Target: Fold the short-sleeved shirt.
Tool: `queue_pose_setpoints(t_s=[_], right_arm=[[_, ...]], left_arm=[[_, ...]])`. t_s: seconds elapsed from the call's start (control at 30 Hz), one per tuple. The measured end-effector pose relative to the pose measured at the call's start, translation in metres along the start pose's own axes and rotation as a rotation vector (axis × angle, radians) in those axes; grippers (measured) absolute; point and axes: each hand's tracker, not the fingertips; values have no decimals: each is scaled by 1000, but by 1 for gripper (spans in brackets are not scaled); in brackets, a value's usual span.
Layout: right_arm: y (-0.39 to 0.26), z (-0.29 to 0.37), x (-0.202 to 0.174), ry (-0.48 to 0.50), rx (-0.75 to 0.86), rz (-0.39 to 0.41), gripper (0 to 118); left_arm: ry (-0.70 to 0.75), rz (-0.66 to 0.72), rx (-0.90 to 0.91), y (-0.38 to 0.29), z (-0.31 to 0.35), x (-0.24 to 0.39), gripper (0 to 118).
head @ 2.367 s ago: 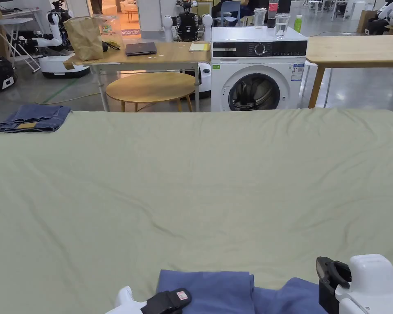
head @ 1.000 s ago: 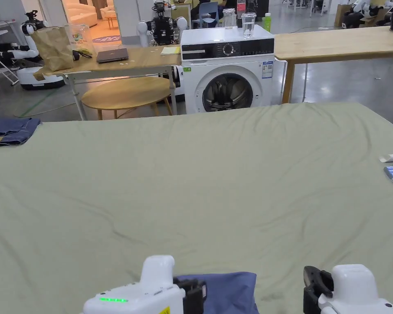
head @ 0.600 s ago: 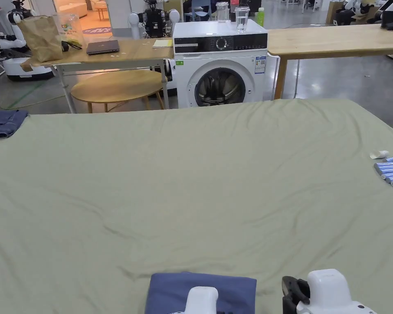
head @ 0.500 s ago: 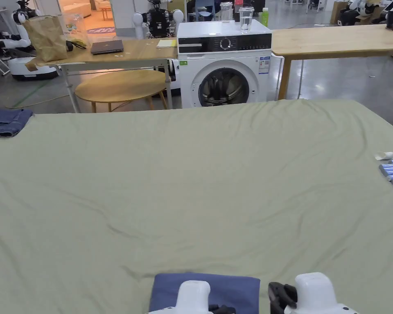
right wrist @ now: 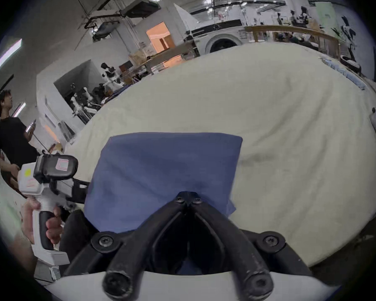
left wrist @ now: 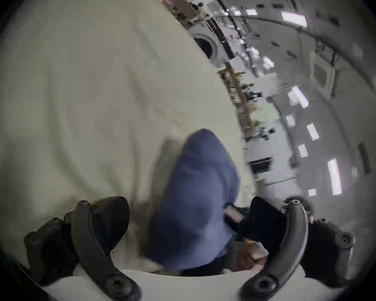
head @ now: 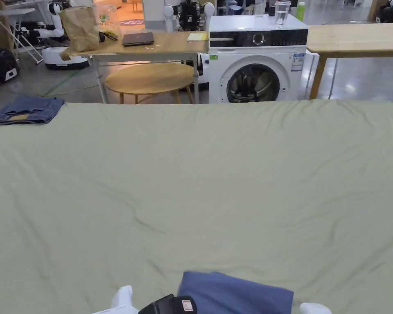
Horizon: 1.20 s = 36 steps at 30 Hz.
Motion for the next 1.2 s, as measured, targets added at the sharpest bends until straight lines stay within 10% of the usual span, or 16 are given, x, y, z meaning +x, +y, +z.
queue_pose_setpoints(t_s=[0.1,0.2,0.23,0.73,1.1,1.13,1.2], right_arm=[[1,2,1,4,3,9,0],[2,4,-2,-6,11,26,0],[3,5,-5,-19,13,39,0],[30,-12,-90,4,56,169,0],[22,-26,-125,-4,10,217,0],[22,-26,-126,-4,8,219,0],[23,-27,-129,-11,7,231,0]], left_arm=[[-250,141,-71,-4,-32,-10,103],[-93,122,-33,-6,-55,-12,31],[-58,128,-19,-5,-56,-13,30],[324,-205,110,169,202,-46,29],[430,-79,173,256,323,-129,29],[425,-73,181,252,326,-130,36],[421,-76,238,246,338,-128,95]])
